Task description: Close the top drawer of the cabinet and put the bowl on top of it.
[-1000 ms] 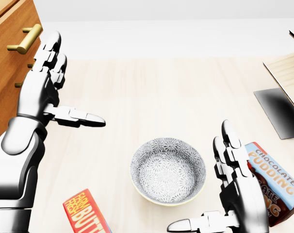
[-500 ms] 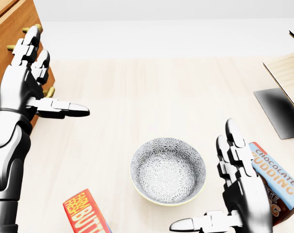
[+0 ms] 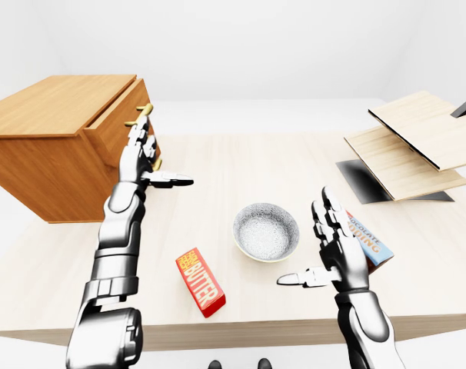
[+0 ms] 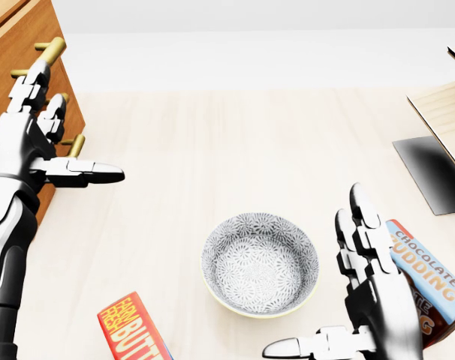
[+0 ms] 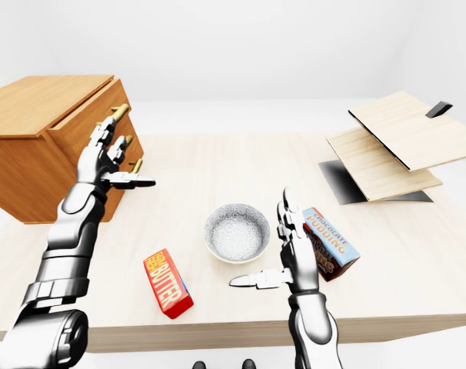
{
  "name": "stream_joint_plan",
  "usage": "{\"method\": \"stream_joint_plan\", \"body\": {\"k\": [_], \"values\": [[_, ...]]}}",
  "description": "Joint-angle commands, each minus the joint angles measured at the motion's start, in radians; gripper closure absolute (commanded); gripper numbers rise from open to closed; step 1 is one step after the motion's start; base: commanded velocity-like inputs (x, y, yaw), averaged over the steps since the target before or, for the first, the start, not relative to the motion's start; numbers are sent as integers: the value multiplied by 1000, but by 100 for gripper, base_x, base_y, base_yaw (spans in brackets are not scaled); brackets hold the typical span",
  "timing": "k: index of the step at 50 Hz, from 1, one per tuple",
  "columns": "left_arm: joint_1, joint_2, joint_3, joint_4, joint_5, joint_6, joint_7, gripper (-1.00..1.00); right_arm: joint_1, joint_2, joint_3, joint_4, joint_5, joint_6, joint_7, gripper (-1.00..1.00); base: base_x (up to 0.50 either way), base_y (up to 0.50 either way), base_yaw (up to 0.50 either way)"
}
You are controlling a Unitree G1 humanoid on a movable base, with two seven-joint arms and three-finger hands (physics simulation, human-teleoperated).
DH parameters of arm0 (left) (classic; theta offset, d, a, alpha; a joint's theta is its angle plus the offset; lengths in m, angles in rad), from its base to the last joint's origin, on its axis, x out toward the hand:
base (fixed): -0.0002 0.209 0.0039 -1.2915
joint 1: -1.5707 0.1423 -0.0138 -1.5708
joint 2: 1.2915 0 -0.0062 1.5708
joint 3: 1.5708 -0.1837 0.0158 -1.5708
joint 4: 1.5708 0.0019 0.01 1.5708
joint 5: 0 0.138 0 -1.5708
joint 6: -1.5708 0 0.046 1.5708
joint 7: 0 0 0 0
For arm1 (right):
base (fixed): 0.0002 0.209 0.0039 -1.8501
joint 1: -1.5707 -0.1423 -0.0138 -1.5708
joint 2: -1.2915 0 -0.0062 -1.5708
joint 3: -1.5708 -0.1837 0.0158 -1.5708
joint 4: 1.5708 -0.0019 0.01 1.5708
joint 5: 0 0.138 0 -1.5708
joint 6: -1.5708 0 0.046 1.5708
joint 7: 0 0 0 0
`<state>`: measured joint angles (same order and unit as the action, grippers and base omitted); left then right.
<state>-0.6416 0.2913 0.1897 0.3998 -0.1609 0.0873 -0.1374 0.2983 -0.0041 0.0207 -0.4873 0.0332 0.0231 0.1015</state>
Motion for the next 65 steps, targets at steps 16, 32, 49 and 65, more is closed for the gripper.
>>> {"method": "stream_joint_plan", "body": {"k": [16, 32, 49, 65], "values": [[-5, 33, 16, 55, -36, 0, 4, -100, -3, -2, 11, 10, -7, -6, -7, -100, 0, 0, 0], [-18, 45, 20, 88, -35, 0, 7, -100, -4, -3, 11, 11, -2, -3, -5, -100, 0, 0, 0], [-28, 66, 30, 142, -41, 0, 10, -100, 5, -4, 16, 6, -4, -8, -7, -100, 0, 0, 0], [-16, 87, 45, 141, -52, 0, 15, -100, 8, -4, 14, 1, -2, -8, -5, -100, 0, 0, 0]]}}
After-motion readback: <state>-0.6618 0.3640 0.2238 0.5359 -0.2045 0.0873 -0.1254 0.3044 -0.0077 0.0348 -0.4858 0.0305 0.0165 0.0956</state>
